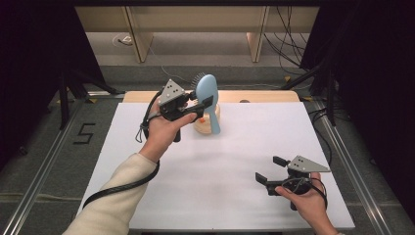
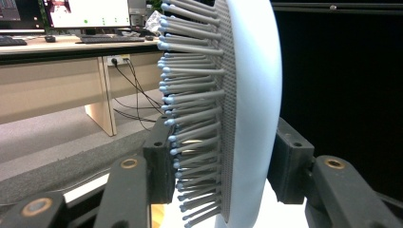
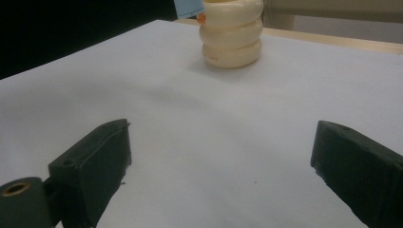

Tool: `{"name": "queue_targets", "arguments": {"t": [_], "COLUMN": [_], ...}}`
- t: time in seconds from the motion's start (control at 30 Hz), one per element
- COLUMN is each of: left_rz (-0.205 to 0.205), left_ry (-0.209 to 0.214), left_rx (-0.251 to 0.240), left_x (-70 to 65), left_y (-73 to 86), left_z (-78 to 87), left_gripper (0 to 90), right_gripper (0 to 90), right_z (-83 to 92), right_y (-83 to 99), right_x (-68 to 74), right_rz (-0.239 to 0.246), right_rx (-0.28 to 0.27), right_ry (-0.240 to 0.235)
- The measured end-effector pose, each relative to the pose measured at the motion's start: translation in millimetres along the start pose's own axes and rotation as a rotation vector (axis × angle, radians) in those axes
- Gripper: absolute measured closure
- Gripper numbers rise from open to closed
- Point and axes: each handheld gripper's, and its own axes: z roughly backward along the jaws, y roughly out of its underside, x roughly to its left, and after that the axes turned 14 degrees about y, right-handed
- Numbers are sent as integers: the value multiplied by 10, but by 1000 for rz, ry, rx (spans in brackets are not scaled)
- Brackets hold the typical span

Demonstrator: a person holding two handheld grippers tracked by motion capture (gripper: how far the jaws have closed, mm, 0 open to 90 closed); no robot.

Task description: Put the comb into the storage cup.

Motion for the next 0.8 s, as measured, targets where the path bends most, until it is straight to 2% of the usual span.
{"name": "queue_targets", "arguments": {"t": [0.8], "left_rz": [5], "left_ry": [1], "left_rx": [-6], "left_x": [70], "left_y": [-24], "left_z": [-64], "left_gripper": [510], "right_gripper": [72], "right_z": [-4], "right_y": [13], "right_x": [-3], "right_rz": [0], "right_rx": [6], "right_ry": [1]}}
